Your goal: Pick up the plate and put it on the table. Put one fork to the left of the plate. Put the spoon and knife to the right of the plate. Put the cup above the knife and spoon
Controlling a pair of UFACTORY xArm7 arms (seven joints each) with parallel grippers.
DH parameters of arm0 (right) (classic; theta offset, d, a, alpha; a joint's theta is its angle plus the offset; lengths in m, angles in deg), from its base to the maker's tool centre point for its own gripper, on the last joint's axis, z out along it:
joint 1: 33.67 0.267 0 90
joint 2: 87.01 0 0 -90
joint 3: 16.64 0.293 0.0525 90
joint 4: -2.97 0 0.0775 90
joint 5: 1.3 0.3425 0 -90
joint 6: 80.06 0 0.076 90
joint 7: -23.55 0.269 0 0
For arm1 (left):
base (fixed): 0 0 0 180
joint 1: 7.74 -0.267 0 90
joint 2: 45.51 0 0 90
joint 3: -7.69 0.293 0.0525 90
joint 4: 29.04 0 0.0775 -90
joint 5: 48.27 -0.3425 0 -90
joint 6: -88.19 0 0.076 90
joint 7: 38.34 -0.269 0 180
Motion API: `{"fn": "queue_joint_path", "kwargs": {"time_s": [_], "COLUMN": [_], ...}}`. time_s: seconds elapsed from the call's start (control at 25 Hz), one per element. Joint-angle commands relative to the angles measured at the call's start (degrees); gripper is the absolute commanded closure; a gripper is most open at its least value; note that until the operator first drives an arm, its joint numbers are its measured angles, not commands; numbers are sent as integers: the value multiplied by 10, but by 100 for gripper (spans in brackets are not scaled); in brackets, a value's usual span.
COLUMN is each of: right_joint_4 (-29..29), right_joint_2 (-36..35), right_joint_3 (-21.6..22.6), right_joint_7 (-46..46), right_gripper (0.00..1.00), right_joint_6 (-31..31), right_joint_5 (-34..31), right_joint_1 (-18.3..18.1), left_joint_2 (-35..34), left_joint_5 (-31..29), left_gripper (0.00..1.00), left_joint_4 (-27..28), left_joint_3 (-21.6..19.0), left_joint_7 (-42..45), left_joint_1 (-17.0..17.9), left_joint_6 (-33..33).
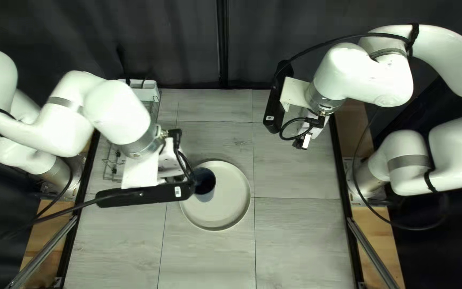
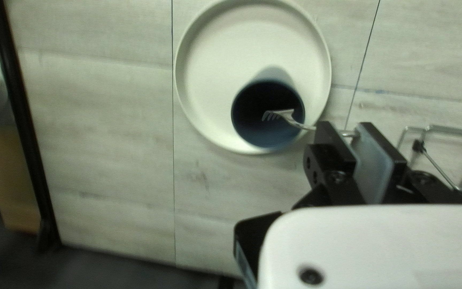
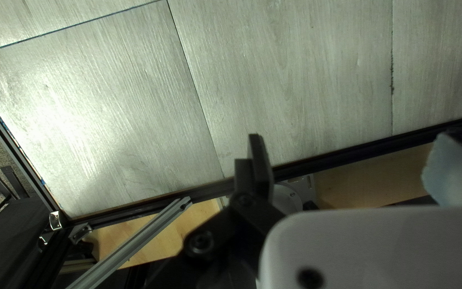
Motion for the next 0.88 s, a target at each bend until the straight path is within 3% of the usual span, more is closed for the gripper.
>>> {"fn": "queue_joint_path", "kwargs": {"time_s": [0.04,0.52,0.56,0.6,0.64,0.88], "right_joint_4": [0,0,0,0,0,0], "right_joint_2": [0,0,0,0,0,0], "right_joint_3": [0,0,0,0,0,0], "right_joint_7": [0,0,0,0,0,0], "right_gripper": [0,0,0,0,0,0], "right_joint_6": [0,0,0,0,0,0], "right_joint_5": [0,0,0,0,0,0], "right_joint_1": [0,0,0,0,0,0], "left_joint_2": [16,53,58,65,71,55], "left_joint_5": [17,46,49,53,56,41], "left_gripper": [100,100,90,62,0,0], "left_joint_4": [-4,-6,-5,-2,2,1], "left_joint_3": [13,29,30,31,32,41], "left_joint_7": [-33,-100,-105,-112,-117,-113], "left_joint_1": [-7,-18,-19,-20,-22,-31], "left_joint_6": [-5,-7,-7,-4,-1,13]}}
